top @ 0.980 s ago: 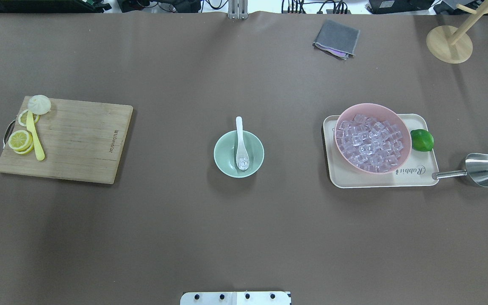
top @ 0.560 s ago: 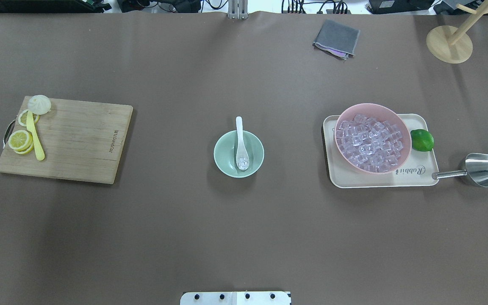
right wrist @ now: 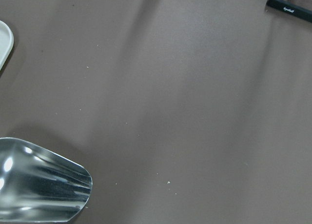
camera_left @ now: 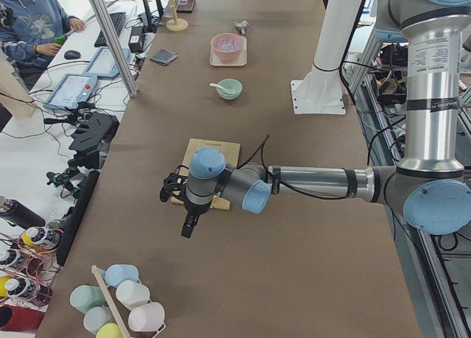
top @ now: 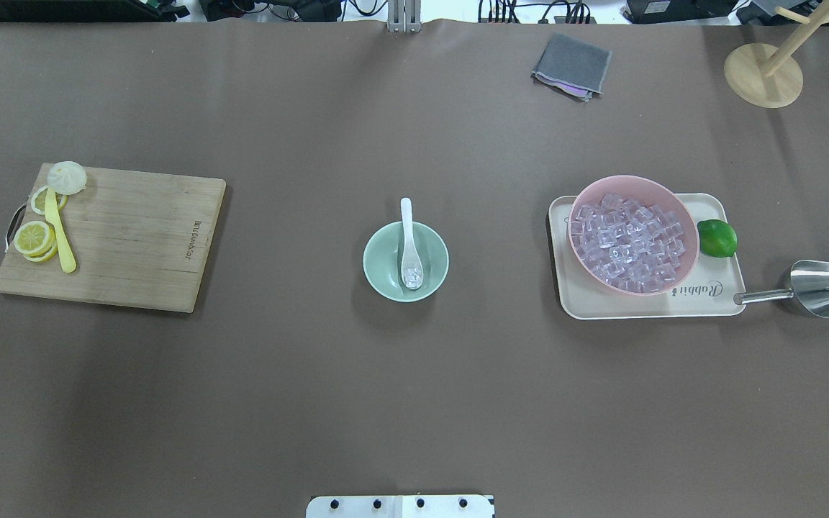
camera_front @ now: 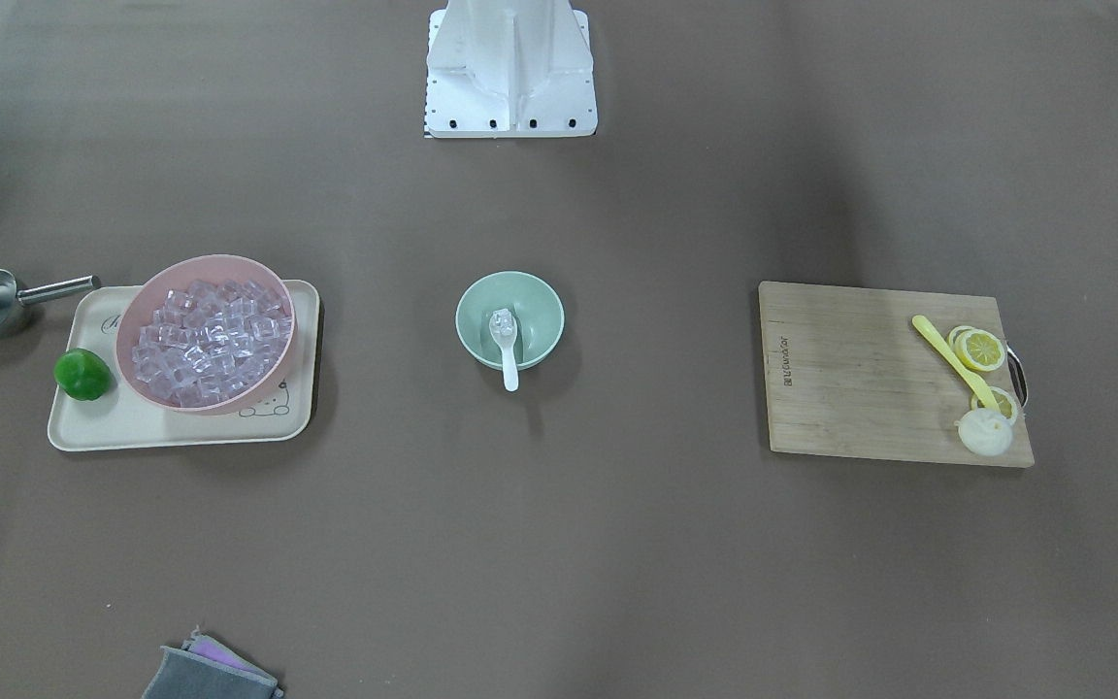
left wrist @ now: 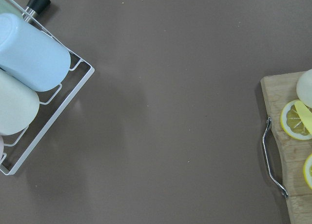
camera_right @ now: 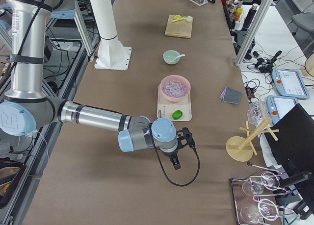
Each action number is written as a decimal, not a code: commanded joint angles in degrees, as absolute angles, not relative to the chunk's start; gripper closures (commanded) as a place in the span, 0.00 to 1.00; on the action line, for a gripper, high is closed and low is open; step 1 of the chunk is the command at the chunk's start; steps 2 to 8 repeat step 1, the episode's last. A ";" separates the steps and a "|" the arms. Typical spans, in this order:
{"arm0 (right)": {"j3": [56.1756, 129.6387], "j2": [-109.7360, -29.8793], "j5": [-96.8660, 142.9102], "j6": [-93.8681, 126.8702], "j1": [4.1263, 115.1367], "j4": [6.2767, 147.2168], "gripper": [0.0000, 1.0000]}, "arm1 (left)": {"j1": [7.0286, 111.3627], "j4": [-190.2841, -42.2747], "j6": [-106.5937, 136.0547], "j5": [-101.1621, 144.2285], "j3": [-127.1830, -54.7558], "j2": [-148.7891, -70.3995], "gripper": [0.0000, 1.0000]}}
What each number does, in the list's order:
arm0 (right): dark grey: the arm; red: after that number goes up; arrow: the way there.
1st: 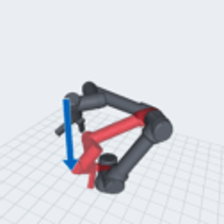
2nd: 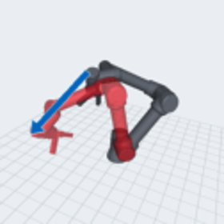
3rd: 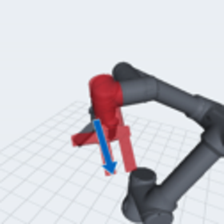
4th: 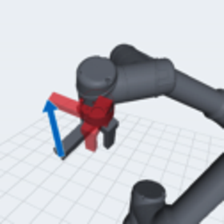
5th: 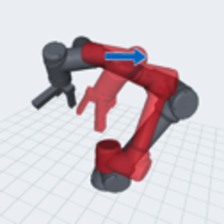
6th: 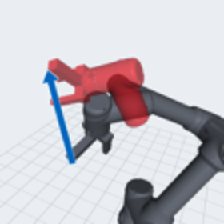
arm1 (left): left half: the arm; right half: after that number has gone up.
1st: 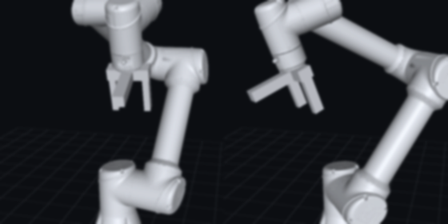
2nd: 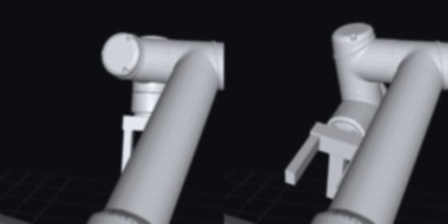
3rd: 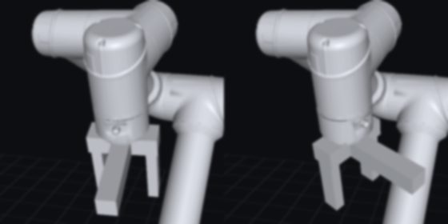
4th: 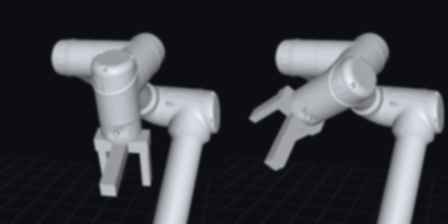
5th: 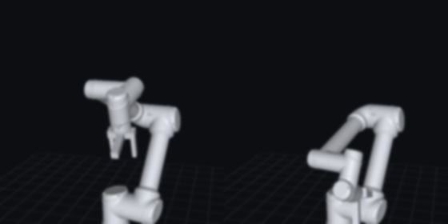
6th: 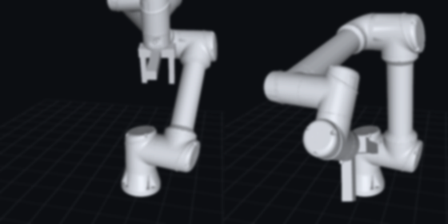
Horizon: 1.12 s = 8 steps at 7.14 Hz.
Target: Put spoon and ice into bowl
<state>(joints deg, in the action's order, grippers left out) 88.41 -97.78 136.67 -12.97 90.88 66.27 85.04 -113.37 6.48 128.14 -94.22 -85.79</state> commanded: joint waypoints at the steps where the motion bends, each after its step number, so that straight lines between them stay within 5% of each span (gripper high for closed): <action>1: 88.42 -97.91 136.76 -13.27 90.97 66.27 0.00 | 84.99 -113.38 6.42 128.14 -94.57 -85.96 0.02; 8: 88.42 -97.91 136.76 -13.27 90.97 66.27 0.00 | 84.99 -113.38 6.42 128.14 -94.57 -85.96 0.02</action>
